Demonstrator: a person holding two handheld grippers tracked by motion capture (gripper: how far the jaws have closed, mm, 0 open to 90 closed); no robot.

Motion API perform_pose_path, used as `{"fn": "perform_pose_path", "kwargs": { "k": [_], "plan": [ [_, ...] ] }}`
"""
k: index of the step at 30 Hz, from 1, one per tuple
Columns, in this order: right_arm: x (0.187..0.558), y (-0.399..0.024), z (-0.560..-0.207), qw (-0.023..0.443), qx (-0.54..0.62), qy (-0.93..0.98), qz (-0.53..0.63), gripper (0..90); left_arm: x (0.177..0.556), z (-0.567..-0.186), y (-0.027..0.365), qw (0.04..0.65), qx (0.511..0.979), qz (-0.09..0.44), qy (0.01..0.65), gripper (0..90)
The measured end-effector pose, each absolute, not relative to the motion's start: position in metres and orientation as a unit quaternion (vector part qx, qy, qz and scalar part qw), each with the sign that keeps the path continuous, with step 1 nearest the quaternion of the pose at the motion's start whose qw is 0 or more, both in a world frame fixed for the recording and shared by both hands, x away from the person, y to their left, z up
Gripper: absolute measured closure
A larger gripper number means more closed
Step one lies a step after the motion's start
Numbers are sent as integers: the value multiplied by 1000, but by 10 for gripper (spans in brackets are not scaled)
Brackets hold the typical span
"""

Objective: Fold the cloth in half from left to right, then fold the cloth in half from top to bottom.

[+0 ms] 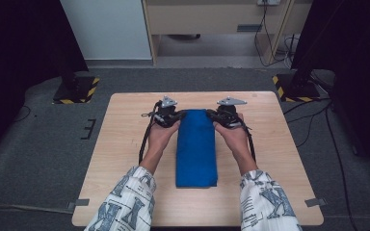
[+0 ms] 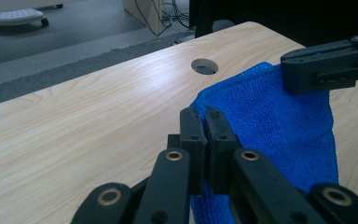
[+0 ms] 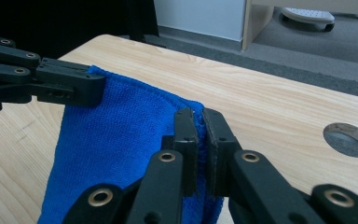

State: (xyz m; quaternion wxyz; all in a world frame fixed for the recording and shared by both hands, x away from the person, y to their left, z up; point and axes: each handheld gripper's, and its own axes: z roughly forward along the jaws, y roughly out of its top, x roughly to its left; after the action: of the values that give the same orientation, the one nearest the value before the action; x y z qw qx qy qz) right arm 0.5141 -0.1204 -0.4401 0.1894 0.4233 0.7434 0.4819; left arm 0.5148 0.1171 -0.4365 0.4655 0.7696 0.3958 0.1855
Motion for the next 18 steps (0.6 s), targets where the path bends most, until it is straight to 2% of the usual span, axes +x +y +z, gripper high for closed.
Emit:
{"fn": "perform_pose_path", "kwargs": {
  "k": [18],
  "plan": [
    [509, -119, -438, 190, 414, 744, 489, 852, 507, -432, 121, 462, 769, 192, 397, 869]
  ]
}}
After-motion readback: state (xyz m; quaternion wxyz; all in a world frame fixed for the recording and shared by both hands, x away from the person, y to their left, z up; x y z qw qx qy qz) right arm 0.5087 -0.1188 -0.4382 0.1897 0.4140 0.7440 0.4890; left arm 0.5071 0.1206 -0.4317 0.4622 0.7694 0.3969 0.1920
